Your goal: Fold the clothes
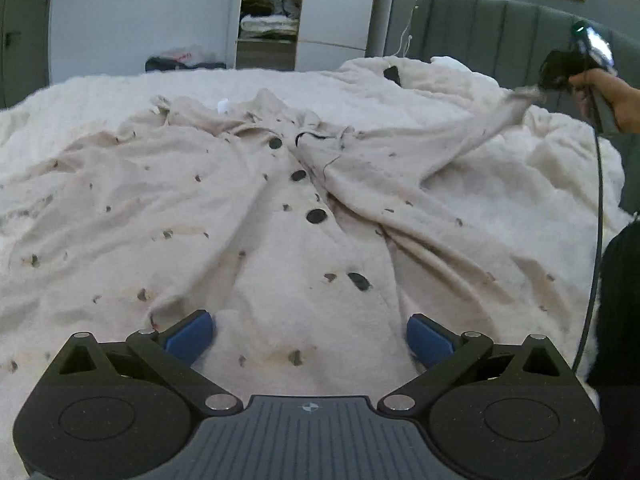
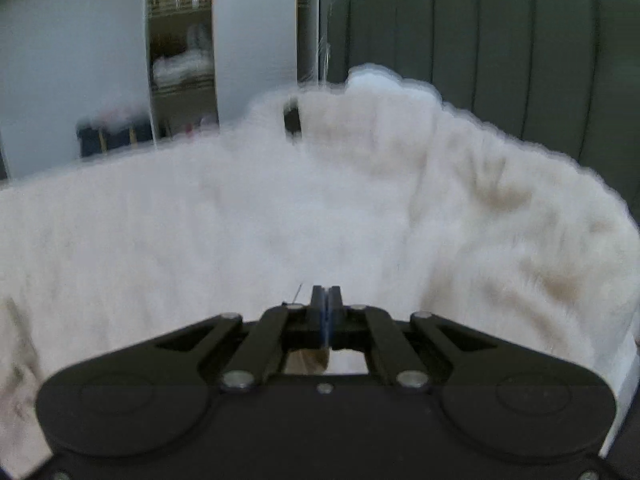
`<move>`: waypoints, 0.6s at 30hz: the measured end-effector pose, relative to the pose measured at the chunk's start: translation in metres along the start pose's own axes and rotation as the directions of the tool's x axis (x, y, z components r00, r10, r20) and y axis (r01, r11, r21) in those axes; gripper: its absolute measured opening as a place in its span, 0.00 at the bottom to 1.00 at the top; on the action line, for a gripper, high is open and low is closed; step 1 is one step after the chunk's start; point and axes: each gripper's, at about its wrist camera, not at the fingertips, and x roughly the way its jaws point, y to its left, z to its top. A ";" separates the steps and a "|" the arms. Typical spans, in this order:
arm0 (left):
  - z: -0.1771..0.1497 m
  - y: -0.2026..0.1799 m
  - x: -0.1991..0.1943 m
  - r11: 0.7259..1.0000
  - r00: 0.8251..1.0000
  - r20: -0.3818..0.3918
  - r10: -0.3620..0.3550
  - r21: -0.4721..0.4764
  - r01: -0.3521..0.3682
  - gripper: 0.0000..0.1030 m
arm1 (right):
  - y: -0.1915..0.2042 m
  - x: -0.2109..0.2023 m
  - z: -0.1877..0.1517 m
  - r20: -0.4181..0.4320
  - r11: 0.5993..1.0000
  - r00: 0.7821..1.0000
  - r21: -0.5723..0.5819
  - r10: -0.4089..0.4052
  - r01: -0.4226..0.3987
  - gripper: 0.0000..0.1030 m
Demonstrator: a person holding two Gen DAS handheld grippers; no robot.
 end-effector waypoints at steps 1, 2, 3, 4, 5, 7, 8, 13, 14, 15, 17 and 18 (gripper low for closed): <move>0.000 0.000 0.000 1.000 1.000 -0.007 -0.001 -0.010 0.001 1.00 | -0.002 -0.012 0.011 0.050 1.000 0.999 0.000 0.010 -0.010 0.00; 0.001 0.001 0.000 1.000 1.000 -0.016 -0.002 -0.023 0.002 1.00 | -0.004 -0.024 0.022 0.100 1.000 0.995 -0.001 0.020 -0.019 0.00; 0.002 0.001 0.001 0.999 1.000 -0.026 -0.003 -0.034 0.002 1.00 | -0.006 -0.036 0.033 0.149 1.000 0.989 -0.002 0.027 -0.027 0.00; 0.002 0.002 0.001 0.999 0.999 -0.032 -0.003 -0.040 0.002 1.00 | -0.010 -0.045 0.043 0.184 1.000 0.983 0.000 0.021 -0.022 0.00; 0.002 0.001 0.001 0.999 0.999 -0.035 -0.003 -0.041 0.001 1.00 | -0.014 -0.050 0.048 0.211 1.000 0.977 0.000 0.008 -0.008 0.00; 0.003 0.002 0.001 0.999 0.999 -0.040 -0.006 -0.051 0.004 0.99 | -0.021 -0.048 0.052 0.222 0.999 0.975 -0.010 -0.032 0.035 0.00; 0.004 0.002 0.001 0.998 0.999 -0.043 -0.012 -0.065 0.009 1.00 | -0.031 -0.036 0.050 0.200 0.997 0.977 -0.007 -0.075 0.078 0.00; 0.006 0.005 -0.007 0.994 0.998 -0.054 -0.032 -0.107 0.026 0.99 | -0.065 0.053 0.028 0.007 0.948 0.959 -0.149 -0.285 0.282 0.00; 0.006 0.005 -0.009 0.993 0.998 -0.059 -0.032 -0.112 0.025 0.99 | -0.072 0.074 0.017 -0.043 0.928 0.941 -0.190 -0.335 0.321 0.00; 0.006 0.005 -0.010 0.993 0.998 -0.062 -0.029 -0.115 0.021 0.99 | -0.073 0.080 0.011 -0.030 0.908 0.926 -0.215 -0.375 0.360 0.00; 0.008 0.007 -0.016 0.990 0.997 -0.070 -0.036 -0.142 0.026 0.99 | -0.069 0.088 0.000 -0.049 0.881 0.906 -0.259 -0.421 0.396 0.07; 0.009 0.007 -0.019 0.988 0.997 -0.069 -0.040 -0.148 0.030 0.99 | -0.064 0.090 -0.005 -0.070 0.876 0.901 -0.276 -0.429 0.395 0.13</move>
